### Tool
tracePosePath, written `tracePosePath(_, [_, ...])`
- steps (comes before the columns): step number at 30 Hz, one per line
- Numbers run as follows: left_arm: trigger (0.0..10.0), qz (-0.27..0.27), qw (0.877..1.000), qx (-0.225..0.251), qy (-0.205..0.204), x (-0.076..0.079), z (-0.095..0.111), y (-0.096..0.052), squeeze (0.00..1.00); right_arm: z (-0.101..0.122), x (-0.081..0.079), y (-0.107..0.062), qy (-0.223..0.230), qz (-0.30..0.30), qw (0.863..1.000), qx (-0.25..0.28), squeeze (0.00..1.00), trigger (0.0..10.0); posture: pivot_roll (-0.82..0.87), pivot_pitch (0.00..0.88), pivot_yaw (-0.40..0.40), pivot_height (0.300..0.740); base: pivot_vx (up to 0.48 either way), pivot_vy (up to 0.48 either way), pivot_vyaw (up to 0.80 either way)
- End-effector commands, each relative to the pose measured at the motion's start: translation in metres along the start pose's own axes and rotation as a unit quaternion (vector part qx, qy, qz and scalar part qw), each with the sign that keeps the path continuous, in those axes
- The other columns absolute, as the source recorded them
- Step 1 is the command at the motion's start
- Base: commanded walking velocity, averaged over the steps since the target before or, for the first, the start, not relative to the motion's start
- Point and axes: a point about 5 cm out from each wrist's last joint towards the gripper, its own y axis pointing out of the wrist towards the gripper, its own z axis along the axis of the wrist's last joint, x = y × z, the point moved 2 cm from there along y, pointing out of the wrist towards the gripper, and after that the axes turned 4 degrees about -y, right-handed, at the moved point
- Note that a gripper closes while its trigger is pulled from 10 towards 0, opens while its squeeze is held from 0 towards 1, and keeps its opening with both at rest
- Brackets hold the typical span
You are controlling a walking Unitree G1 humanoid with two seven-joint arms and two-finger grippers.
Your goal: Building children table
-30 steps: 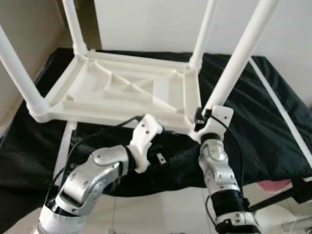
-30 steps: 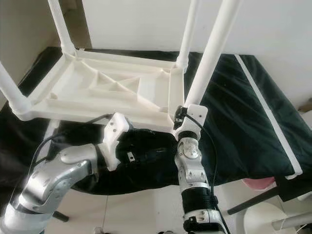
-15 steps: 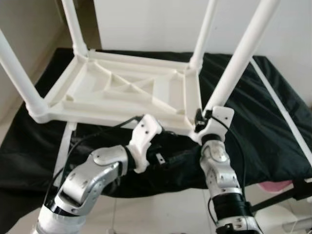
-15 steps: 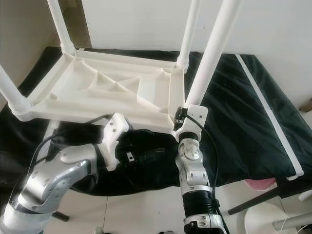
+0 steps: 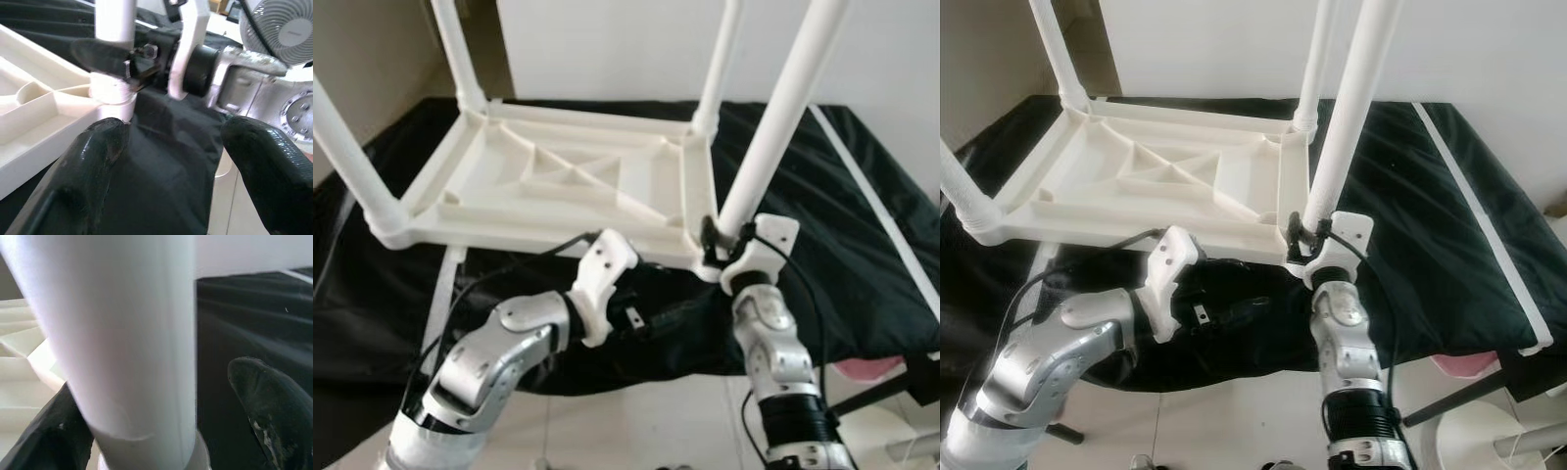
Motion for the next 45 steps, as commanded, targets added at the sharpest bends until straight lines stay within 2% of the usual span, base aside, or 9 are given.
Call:
tracePosePath(1, [10.0, -0.006, 1.0, -0.002, 0.01, -0.001, 0.001, 0.0, 0.0, -0.003, 0.001, -0.002, -0.003, 0.012, 1.0, -0.004, 0.0, 10.0, 0.02, 0.1, -0.022, 0.74, 0.0, 0.0, 0.0])
tracePosePath(14, [10.0, 0.007, 1.0, 0.001, 0.011, 0.0, -0.001, -0.001, 0.0, -0.006, -0.005, 0.003, -0.003, 0.061, 0.998, -0.013, 0.0, 10.0, 0.04, 0.073, -0.052, 0.74, 0.0, 0.0, 0.0])
tracePosePath(19, [10.0, 0.0, 1.0, -0.001, 0.009, 0.005, -0.004, 0.001, 0.0, -0.009, -0.003, 0.002, -0.008, 0.064, 0.998, -0.019, 0.0, 10.0, 0.04, 0.068, -0.058, 0.74, 0.0, 0.0, 0.0])
tracePosePath(45, [10.0, 0.006, 1.0, 0.002, 0.009, 0.006, -0.004, 0.0, 0.0, -0.013, 0.003, 0.002, -0.025, 0.073, 0.997, -0.027, 0.0, 10.0, 0.05, 0.059, -0.076, 0.74, 0.0, 0.0, 0.0])
